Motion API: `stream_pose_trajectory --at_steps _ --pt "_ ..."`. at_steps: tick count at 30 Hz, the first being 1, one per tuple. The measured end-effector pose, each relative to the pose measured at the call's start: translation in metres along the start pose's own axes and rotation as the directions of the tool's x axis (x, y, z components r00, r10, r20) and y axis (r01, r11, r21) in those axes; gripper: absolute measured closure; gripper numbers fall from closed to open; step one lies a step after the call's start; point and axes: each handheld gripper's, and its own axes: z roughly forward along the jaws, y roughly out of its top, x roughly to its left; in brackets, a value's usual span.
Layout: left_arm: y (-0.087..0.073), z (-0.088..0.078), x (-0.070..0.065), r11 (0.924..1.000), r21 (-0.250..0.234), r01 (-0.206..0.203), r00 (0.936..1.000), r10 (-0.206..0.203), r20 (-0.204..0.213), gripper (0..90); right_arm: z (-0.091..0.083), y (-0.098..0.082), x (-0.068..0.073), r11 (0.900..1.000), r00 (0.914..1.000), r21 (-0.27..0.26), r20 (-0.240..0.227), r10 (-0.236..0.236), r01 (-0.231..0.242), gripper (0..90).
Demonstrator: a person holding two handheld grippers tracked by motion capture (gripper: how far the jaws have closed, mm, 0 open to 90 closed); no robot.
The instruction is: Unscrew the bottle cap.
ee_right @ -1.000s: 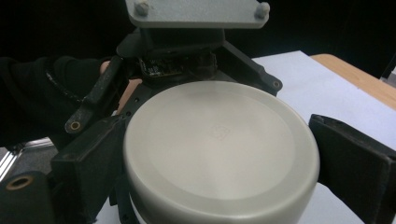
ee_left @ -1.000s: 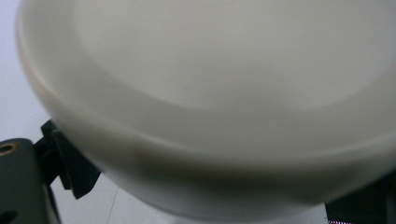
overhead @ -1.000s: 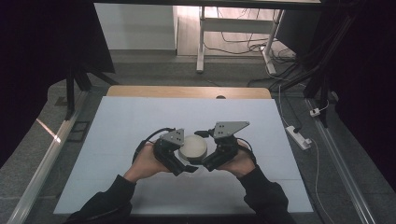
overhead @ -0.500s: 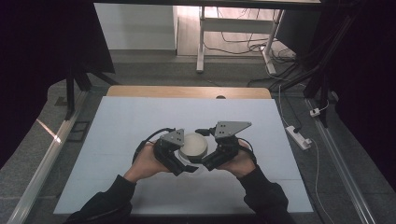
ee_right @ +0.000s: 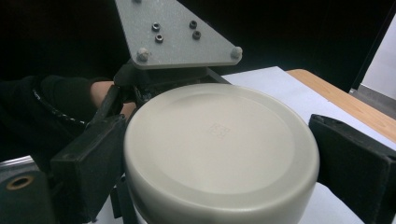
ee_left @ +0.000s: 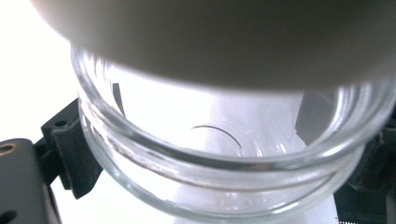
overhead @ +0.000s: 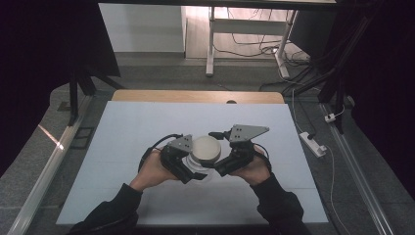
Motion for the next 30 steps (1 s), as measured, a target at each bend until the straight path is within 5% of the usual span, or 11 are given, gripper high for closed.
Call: stream_pose_trajectory --at_steps 30 --pt "-0.013 -0.004 0.018 0.9972 -0.016 0.073 0.9911 -0.074 -0.110 7.4 -0.008 -0.004 0.017 1.000 0.9972 0.005 0.072 0.022 -0.022 7.0"
